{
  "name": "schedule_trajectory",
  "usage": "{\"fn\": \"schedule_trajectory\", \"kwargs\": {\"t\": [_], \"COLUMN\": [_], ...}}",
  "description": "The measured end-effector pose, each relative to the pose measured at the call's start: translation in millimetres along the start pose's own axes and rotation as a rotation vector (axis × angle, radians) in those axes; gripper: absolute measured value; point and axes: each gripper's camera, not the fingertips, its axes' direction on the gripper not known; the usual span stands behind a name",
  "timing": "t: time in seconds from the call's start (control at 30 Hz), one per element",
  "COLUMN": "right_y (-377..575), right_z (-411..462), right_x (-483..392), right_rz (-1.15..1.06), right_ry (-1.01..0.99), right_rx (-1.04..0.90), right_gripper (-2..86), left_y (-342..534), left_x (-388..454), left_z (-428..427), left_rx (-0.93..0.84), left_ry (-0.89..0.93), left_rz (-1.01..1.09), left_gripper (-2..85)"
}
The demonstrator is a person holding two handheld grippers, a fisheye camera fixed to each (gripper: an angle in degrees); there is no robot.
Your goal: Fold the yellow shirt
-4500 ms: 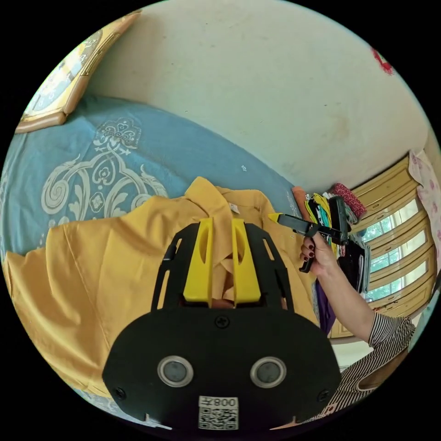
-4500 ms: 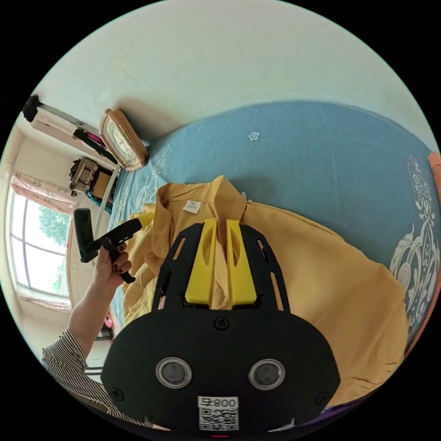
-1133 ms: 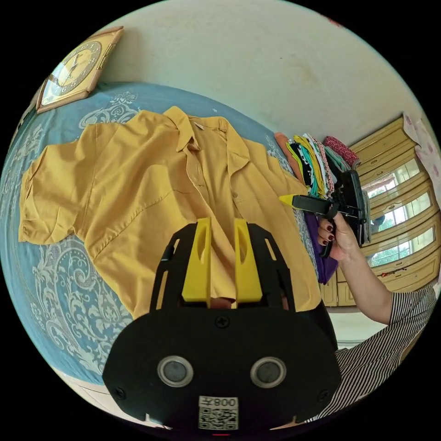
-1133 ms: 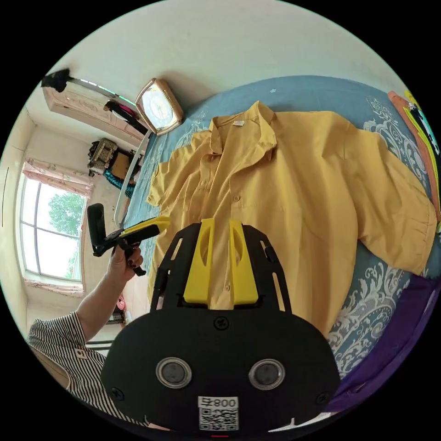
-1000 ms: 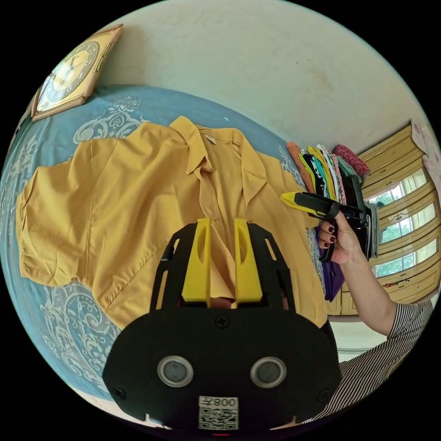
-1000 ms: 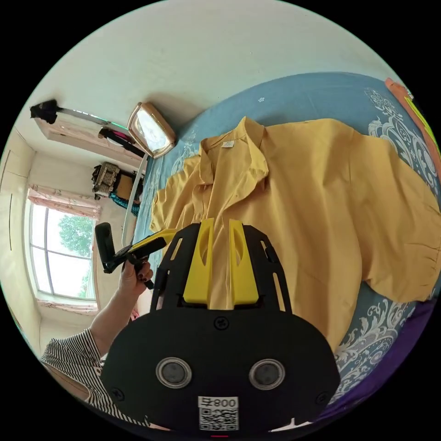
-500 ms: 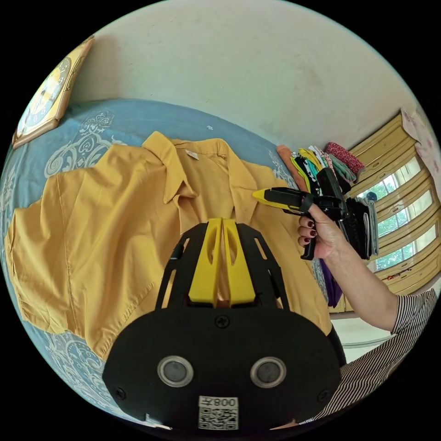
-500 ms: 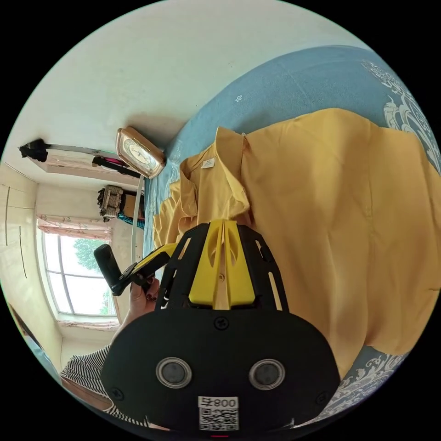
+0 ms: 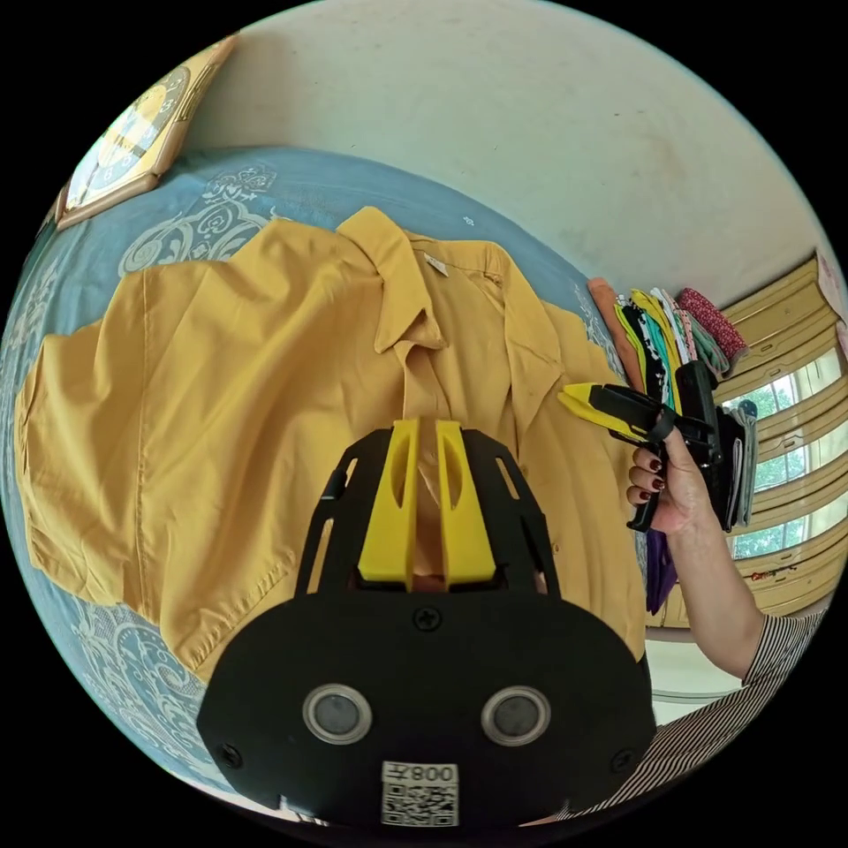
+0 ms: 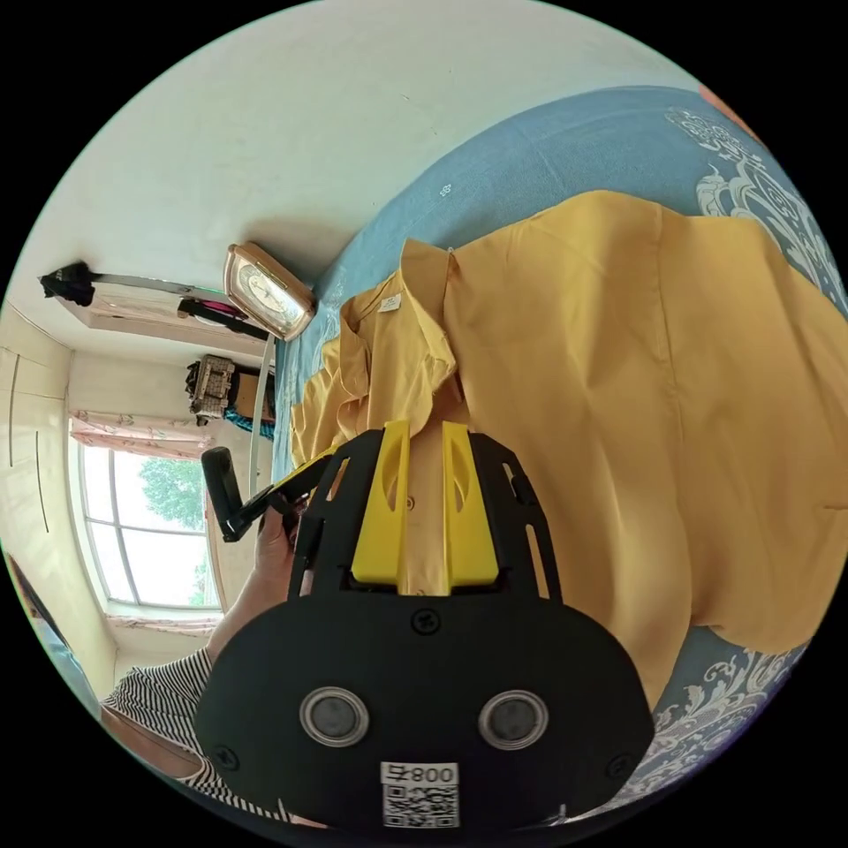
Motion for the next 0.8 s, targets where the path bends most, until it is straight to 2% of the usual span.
{"fn": "schedule_trajectory", "kwargs": {"t": [0.37,0.53,0.8], "right_y": [-55,-64,-66], "right_z": [-4,-20,-22], "right_x": [1,-4,11], "right_rz": [-0.003,-0.048,-0.023], "right_ry": [-0.02,-0.026,-0.063], "right_rx": [0.007,0.011,0.009], "right_gripper": [0.9,0.3,0.1], "left_y": [-39,-42,-61], "left_x": [31,35,12], "left_z": [-19,-35,-18], "left_rx": [0.054,0.117,0.026], "left_ry": [0.107,-0.065,-0.088], "left_rz": [0.091,0.082,-0.002], "left_gripper": [1.0,4.5,5.8]}}
